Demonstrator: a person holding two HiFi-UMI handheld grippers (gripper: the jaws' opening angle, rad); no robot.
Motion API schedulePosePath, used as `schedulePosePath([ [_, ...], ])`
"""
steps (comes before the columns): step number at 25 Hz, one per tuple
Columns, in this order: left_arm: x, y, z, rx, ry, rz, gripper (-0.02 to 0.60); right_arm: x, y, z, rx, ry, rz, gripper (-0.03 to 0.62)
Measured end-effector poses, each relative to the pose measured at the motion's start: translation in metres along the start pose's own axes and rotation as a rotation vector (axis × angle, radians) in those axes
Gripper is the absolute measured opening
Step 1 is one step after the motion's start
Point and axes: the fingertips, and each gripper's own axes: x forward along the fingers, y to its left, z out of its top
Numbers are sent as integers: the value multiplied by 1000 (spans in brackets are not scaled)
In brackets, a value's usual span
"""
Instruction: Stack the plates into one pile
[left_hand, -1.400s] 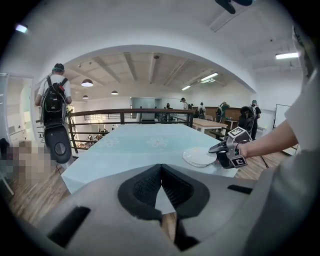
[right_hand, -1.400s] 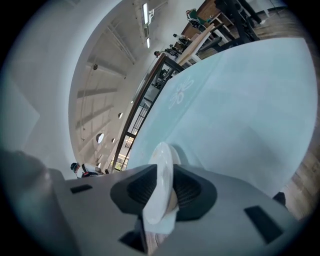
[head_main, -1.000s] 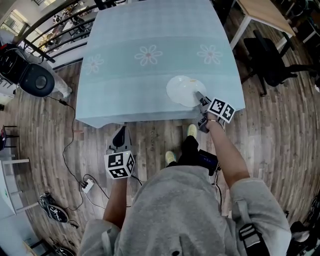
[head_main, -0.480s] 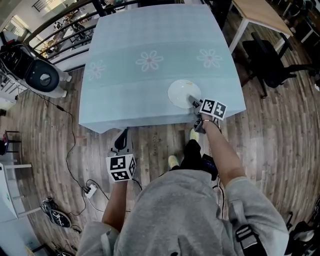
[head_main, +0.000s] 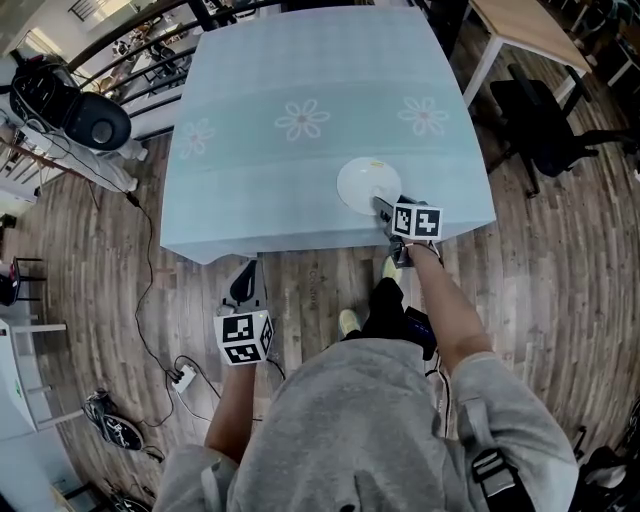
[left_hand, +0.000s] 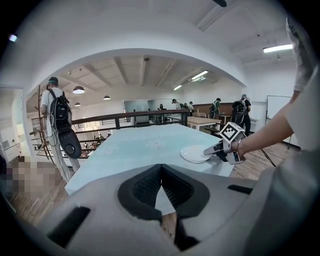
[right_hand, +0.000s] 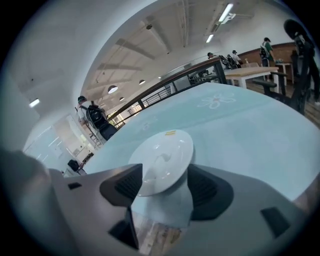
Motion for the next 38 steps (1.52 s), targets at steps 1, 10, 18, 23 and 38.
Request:
schedulePosePath([
  [1,0,0,0,3,2,1,20,-1,-1,1,-29,2,-5,258],
  [10,2,-6,-1,7,2,-14,20,-16,3,3,-97,-21,-1,264],
  [18,8,-14,-2,-20,-18,-40,20,-126,-43,28,-364,-112,-57,243],
  [23,2,-33,18,-22,-64,-87,20,-231,-7,53,-513,-232,-82,40],
  [38,-33,-89,99,-8,-214,-149,20,-341,101,106,-354,-634,-87,35],
])
